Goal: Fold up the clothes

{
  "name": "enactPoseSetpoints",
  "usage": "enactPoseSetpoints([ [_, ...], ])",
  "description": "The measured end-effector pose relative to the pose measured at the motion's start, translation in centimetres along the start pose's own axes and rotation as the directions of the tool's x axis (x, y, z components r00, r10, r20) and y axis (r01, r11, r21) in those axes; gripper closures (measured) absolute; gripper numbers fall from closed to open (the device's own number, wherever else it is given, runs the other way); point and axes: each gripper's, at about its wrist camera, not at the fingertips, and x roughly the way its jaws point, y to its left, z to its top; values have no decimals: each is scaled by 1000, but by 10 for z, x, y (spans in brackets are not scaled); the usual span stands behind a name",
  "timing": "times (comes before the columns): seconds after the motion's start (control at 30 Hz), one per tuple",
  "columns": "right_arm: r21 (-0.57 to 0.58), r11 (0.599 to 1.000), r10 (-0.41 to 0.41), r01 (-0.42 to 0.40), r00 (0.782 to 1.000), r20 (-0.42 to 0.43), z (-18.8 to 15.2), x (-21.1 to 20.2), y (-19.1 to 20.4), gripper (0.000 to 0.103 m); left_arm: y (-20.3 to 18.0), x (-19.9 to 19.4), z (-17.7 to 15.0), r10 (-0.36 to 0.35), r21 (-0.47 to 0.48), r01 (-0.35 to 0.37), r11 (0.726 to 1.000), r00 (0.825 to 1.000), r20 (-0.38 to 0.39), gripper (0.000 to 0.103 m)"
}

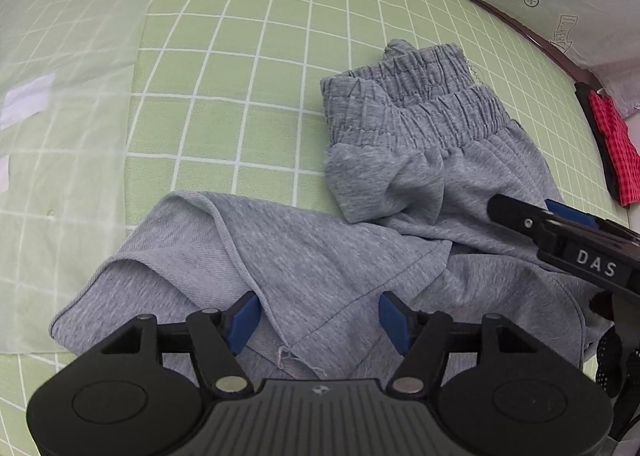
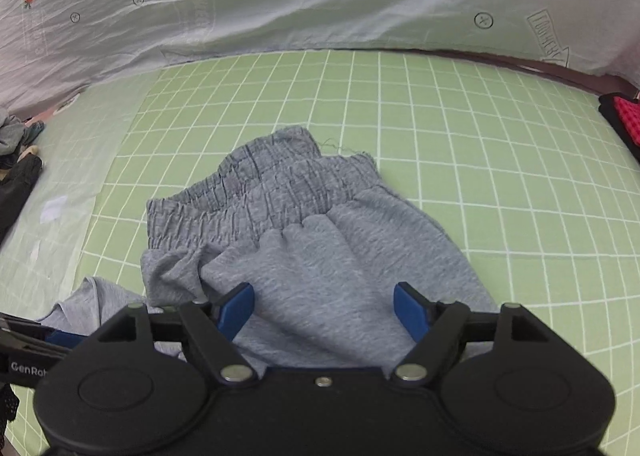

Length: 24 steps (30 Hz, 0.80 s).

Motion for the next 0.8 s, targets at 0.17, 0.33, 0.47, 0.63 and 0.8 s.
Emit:
enactPoseSetpoints([
  [0.17, -62, 998, -23, 20, 998, -59, -1, 23, 7, 26, -9, 3, 1, 46, 48, -46, 998, 999, -3, 36],
  [0.33, -35, 999, 25, -26, 999, -45, 5, 25, -6, 66, -18, 4, 5, 114, 85, -114, 990, 993, 6, 58],
  [0.47, -17, 999, 50, -50, 999, -4, 12, 24, -20, 86, -19, 1, 17, 162, 69, -165, 984, 986, 47, 94],
  [0.63, 71, 997, 4, -9, 998, 63, 39, 26, -72, 92, -5, -4, 60, 216, -14, -216, 976, 969, 119, 98],
  [0.8, 224, 971, -129, 87, 975, 181, 75, 2, -152, 93, 19, -42, 124, 344, -125, -322, 939, 897, 277, 99],
])
